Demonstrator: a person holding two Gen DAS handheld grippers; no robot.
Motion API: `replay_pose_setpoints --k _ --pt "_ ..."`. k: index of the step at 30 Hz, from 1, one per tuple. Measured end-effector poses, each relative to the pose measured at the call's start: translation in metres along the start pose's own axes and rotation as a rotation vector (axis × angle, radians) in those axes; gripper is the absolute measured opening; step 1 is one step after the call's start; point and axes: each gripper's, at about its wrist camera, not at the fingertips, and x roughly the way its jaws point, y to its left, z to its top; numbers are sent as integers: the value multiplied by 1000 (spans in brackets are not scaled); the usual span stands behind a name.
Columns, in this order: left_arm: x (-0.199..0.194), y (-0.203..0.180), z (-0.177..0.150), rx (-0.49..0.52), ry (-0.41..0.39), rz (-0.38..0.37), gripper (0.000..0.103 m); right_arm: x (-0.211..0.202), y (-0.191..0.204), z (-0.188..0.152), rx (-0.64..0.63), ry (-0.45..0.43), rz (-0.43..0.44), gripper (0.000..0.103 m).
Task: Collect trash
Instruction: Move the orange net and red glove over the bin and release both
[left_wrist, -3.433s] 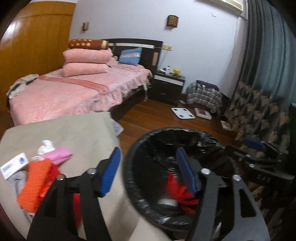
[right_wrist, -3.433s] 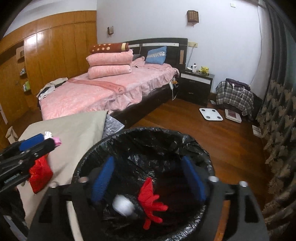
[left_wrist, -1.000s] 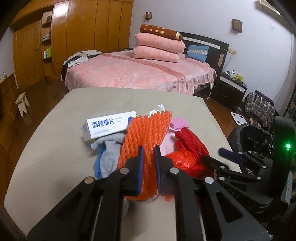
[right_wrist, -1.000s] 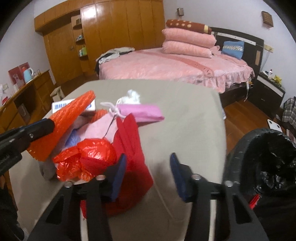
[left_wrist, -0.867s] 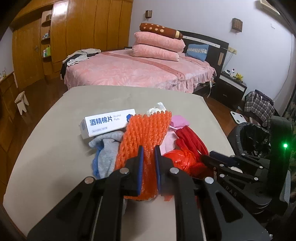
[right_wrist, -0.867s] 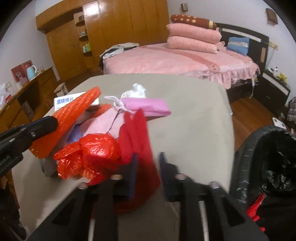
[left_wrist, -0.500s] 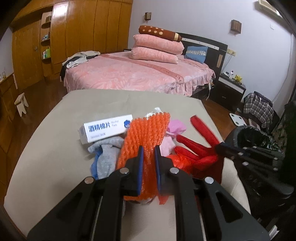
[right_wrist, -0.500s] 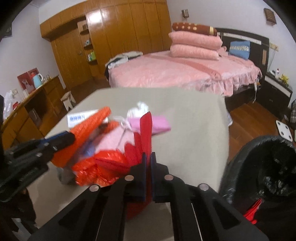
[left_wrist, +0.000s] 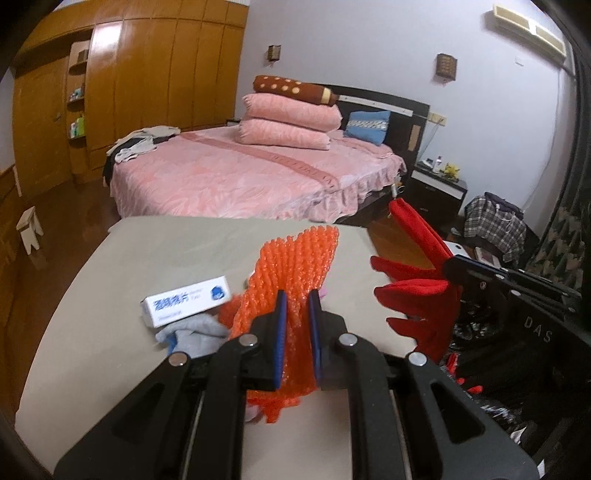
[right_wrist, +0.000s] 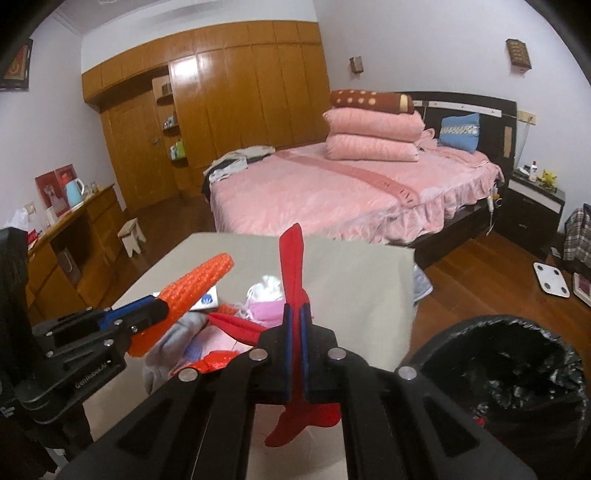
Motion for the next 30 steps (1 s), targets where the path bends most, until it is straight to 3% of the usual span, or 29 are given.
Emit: replay_pose_setpoints --k 15,30 --pt "10 -78 10 81 -1 -164 11 -62 -65 5 42 -78 -166 4" --pt "50 -183 -4 183 61 -367 11 -101 -155 -30 137 -44 -396 4"
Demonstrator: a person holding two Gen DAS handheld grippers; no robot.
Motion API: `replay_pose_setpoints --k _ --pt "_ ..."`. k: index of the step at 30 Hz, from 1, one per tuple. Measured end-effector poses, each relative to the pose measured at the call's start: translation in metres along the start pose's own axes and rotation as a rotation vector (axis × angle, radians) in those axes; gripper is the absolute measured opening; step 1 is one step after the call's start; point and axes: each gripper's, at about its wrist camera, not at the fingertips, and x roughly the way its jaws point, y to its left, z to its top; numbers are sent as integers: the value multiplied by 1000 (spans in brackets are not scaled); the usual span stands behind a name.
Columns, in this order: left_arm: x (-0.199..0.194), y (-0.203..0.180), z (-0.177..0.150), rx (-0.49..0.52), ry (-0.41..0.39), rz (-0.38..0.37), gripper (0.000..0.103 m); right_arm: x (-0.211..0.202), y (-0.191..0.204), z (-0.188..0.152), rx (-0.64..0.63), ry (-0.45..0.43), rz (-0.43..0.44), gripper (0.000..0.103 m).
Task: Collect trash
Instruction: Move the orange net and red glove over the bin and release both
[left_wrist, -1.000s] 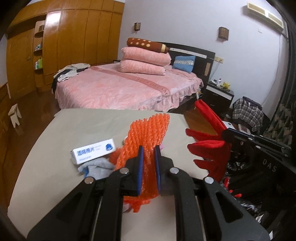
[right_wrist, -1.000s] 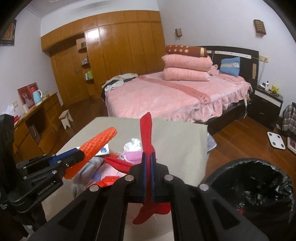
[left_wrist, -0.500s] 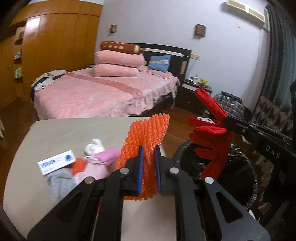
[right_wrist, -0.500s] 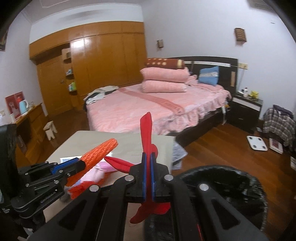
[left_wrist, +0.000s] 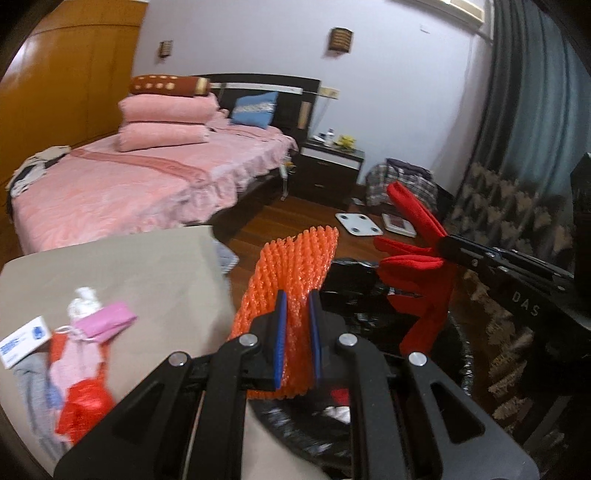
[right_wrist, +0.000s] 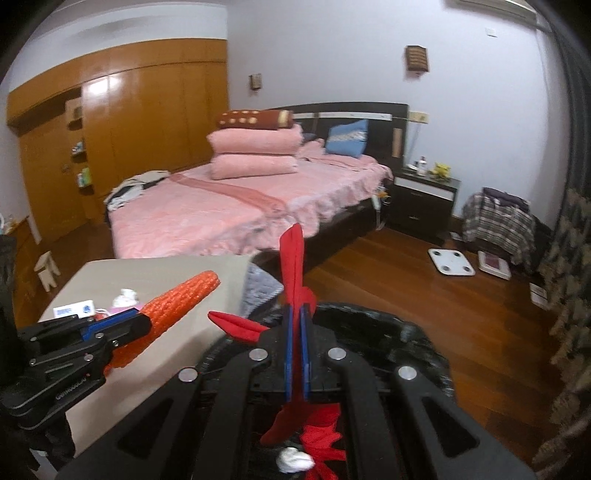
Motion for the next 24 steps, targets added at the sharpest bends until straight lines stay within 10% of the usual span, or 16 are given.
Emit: replay_pose_setpoints --k 5,7,13,20,24 --pt "26 -25 2 29 24 -59 17 4 -22 -9 19 21 -52 5" --pt "31 -29 1 27 30 -77 36 5 -28 -14 25 31 -71 7" --pt "24 -19 -5 12 27 -49 62 5 -38 -24 43 41 -92 32" --pt "-9 18 -12 -16 -15 69 88 -6 -19 -20 33 -19 -92 96" --pt "-35 42 -16 -19 -47 147 90 -6 6 -14 5 -35 -43 97"
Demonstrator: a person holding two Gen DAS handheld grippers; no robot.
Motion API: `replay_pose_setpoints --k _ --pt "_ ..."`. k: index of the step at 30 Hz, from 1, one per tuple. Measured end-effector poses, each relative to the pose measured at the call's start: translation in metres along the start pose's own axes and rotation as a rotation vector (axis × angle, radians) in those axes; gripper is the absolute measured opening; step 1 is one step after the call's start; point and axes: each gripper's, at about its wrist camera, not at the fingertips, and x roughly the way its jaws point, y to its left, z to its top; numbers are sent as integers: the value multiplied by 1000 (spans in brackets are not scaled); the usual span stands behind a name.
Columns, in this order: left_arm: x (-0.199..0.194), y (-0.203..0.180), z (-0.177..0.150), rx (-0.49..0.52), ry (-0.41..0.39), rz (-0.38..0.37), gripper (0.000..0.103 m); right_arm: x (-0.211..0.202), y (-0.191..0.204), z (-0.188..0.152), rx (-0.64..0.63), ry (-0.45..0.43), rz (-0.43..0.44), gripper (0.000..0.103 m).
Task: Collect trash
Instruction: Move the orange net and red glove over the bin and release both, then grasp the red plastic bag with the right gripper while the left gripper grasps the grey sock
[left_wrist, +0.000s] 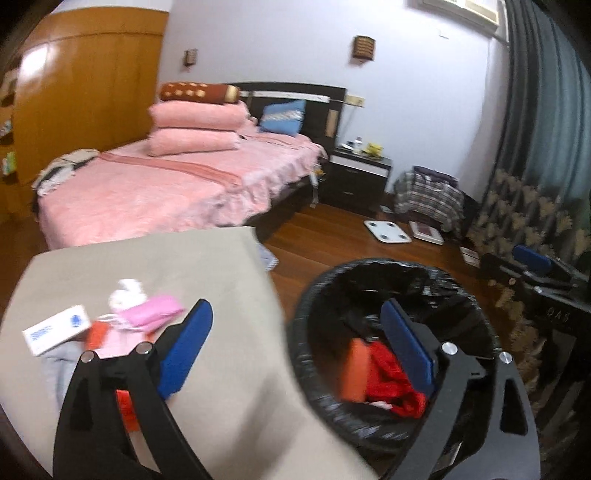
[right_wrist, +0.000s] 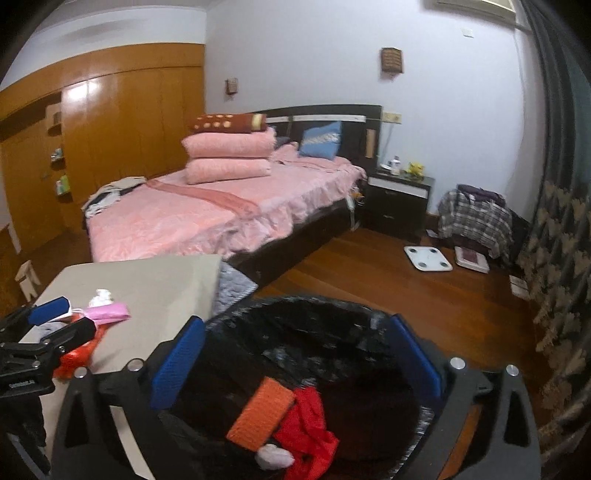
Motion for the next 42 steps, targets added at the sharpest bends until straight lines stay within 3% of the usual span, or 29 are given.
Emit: replay_pose_setpoints --k 9,19,29,42 --pt "-50 66 -17 -40 -33 201 90 13 68 -2 -39 9 139 97" --pt "-77 138 -40 -127 -14 348 90 27 149 -17 -92 27 268 97" --pt "-78 188 -74 -182 28 413 89 48 217 -43 -128 83 337 97" --pt "-76 214 -89 -215 57 435 85 87 278 -83 -210 209 411 90"
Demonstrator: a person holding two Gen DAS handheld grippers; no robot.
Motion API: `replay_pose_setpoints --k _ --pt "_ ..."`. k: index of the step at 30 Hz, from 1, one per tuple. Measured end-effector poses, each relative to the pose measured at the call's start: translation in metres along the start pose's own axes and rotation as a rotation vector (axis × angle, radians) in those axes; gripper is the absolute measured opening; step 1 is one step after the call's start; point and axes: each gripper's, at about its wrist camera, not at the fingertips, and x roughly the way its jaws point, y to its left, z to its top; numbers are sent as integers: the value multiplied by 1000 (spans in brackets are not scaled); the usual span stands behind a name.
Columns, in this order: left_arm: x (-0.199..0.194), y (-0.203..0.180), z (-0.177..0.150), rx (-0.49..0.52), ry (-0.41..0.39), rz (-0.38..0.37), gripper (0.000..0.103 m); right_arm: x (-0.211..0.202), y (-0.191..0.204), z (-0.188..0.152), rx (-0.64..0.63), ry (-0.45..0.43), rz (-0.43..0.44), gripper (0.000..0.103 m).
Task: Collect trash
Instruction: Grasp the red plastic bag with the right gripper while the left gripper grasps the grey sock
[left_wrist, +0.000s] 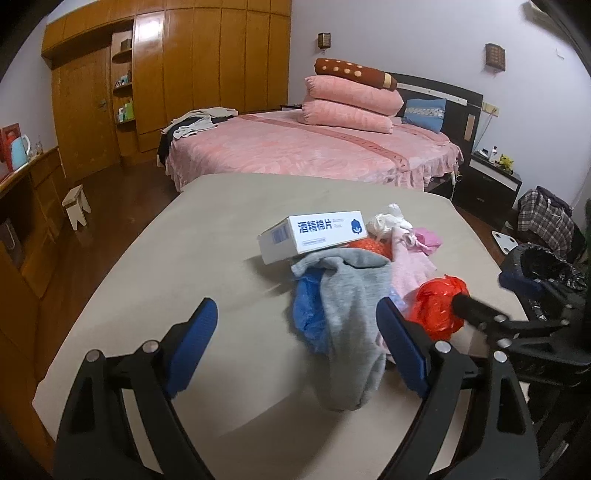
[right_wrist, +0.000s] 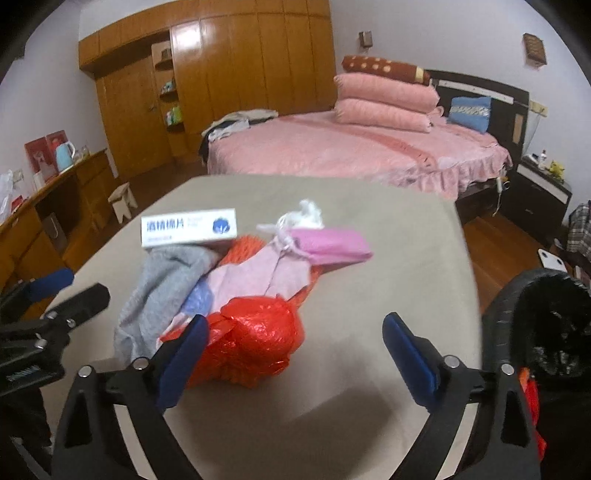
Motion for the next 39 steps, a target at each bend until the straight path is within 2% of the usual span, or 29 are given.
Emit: replay_pose_setpoints --k 4,7,9,11,16,24,29,33,37,39 --pt "4 2 1 -3 7 2 85 14 3 -3 2 35 26 83" --pt "8 4 0 -10 15 -1 85 17 5 -3 -1 49 74 70" --pt "9 4 0 -12 19 -3 85 16 7 -2 -10 50 120 50" --pt "10 2 0 -12 22 -5 85 15 9 -2 -21 53 156 39" --pt "11 -2 -2 -6 25 -11 85 7 6 -3 -22 46 160 33" --pt "10 -13 -2 3 25 -35 79 -13 -20 3 12 26 84 33" --pt "18 -22 -3 0 48 -61 65 -17 -41 7 39 19 42 33" --pt "29 -30 -4 14 69 -76 47 -18 -52 8 54 19 24 33" --pt "41 -37 -6 30 103 -89 22 -19 -53 7 51 17 20 33" --pt "42 -38 -6 34 100 -86 16 -20 -52 9 42 13 19 33"
